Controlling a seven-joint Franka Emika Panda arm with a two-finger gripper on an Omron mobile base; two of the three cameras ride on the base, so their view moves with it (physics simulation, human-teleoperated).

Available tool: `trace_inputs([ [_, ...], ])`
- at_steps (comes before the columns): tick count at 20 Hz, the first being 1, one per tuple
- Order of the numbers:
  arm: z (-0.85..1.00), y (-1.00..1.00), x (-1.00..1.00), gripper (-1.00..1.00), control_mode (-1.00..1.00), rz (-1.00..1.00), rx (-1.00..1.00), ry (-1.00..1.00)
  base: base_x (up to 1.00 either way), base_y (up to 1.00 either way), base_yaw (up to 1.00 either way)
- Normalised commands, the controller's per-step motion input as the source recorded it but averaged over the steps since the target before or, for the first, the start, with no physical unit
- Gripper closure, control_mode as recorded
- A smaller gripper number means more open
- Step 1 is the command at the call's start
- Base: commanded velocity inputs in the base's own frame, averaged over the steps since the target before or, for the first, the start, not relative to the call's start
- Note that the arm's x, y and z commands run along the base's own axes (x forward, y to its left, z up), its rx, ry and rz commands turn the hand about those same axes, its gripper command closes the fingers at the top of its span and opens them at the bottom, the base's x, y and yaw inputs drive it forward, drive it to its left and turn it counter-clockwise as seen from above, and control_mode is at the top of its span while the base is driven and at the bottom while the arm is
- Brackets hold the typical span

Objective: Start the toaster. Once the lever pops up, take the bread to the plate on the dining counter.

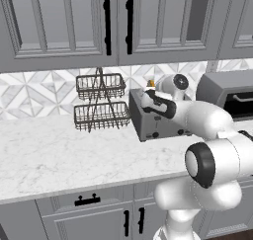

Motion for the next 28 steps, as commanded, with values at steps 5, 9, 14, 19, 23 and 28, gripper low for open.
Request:
trace_inputs([
  [5,0.75,0.04,-0.69,1.0,-1.0,0.0,-0.03,0.02,0.0,0.0,0.0],
  [9,0.3,0.02,-0.88,1.0,-1.0,0.0,-0.05,0.1,0.0,0.0,0.0],
  [14,-0.01,0.0,-1.0,1.0,-1.0,0.0,0.0,0.08,0.0,0.0,0.0],
  [19,0.0,-0.03,-1.0,1.0,-1.0,0.0,0.0,0.01,0.0,0.0,0.0],
  [23,0.02,0.01,-0.99,1.0,-1.0,0.0,0.0,0.01,0.0,0.0,0.0],
  [28,0.0,-0.03,-0.89,1.0,-1.0,-0.02,-0.03,0.0,0.0,0.0,0.0],
])
